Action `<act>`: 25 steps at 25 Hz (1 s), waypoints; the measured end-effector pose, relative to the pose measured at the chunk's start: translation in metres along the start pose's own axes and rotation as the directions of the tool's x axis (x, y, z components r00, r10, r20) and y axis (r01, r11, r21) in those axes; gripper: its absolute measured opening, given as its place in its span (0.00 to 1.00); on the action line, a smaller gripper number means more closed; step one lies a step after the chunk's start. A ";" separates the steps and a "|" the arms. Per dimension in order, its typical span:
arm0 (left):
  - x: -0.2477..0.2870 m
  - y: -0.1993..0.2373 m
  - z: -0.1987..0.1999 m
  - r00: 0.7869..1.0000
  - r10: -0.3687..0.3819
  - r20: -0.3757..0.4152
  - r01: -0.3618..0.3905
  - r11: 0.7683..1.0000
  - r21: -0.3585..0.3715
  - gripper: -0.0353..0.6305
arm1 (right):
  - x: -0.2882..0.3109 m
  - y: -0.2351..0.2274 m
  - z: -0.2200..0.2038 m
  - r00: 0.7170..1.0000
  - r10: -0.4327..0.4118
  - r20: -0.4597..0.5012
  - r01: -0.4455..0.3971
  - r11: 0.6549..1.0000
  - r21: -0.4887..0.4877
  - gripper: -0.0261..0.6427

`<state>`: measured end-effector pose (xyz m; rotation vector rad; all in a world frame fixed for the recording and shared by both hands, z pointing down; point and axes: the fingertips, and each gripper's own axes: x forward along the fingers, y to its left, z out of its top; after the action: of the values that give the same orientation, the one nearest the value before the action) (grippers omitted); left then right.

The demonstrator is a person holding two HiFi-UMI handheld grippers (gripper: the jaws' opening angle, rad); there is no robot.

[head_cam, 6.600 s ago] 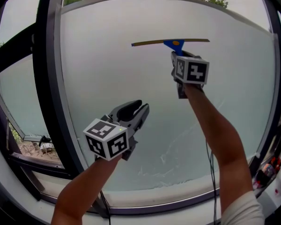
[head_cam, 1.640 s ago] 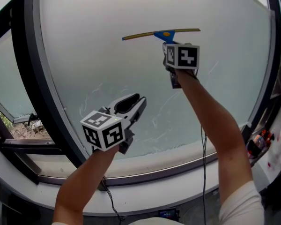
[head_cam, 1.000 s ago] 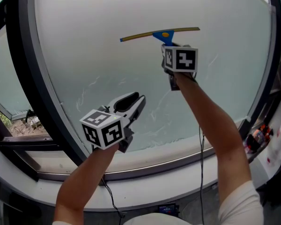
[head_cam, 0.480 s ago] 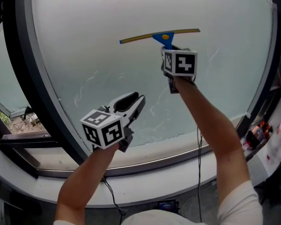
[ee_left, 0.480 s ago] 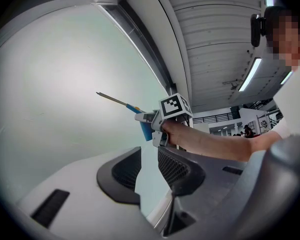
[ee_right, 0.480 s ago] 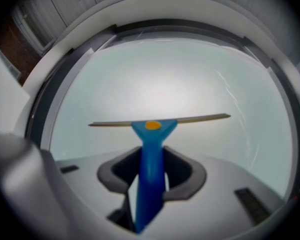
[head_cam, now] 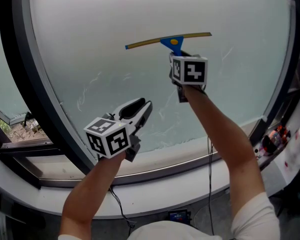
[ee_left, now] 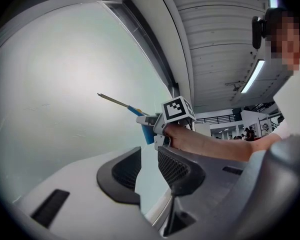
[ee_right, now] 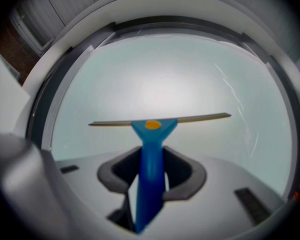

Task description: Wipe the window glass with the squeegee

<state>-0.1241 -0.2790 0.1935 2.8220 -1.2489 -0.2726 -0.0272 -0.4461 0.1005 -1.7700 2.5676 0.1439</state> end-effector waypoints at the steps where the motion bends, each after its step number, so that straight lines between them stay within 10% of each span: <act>1: 0.000 0.000 -0.001 1.000 0.001 -0.001 -0.001 1.000 -0.002 0.24 | 0.000 0.000 -0.003 1.000 0.000 -0.003 0.000 1.000 0.000 0.26; 25: -0.009 0.008 -0.039 0.999 0.019 -0.029 -0.021 0.998 -0.066 0.24 | -0.008 0.007 -0.067 0.997 0.010 -0.073 -0.008 1.000 0.026 0.26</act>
<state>-0.1286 -0.2786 0.2344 2.7463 -1.2378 -0.2675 -0.0286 -0.4417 0.1681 -1.7876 2.6147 0.0465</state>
